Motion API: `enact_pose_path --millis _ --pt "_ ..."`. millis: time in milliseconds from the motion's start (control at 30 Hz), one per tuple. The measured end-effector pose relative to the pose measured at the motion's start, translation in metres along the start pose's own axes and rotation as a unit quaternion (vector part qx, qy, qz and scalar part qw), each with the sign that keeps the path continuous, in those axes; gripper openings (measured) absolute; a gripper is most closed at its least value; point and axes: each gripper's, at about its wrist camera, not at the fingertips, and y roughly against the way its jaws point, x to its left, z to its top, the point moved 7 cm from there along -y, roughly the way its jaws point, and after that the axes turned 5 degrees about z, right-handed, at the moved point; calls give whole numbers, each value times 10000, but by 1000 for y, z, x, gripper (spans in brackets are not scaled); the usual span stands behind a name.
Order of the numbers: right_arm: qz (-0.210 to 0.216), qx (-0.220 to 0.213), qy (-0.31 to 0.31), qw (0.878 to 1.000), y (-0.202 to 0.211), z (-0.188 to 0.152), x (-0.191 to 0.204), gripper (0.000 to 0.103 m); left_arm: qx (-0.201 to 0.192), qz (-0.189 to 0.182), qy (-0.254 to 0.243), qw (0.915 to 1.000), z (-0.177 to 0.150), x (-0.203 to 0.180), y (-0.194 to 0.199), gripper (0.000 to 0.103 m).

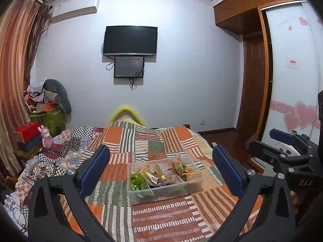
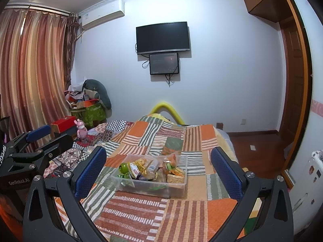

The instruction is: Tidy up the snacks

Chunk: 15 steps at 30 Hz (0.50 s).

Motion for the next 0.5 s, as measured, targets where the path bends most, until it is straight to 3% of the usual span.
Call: enact_pose_path --millis 500 --pt "2 -29 4 10000 3 3 1 103 -26 -85 -25 10000 -1 -2 1 103"
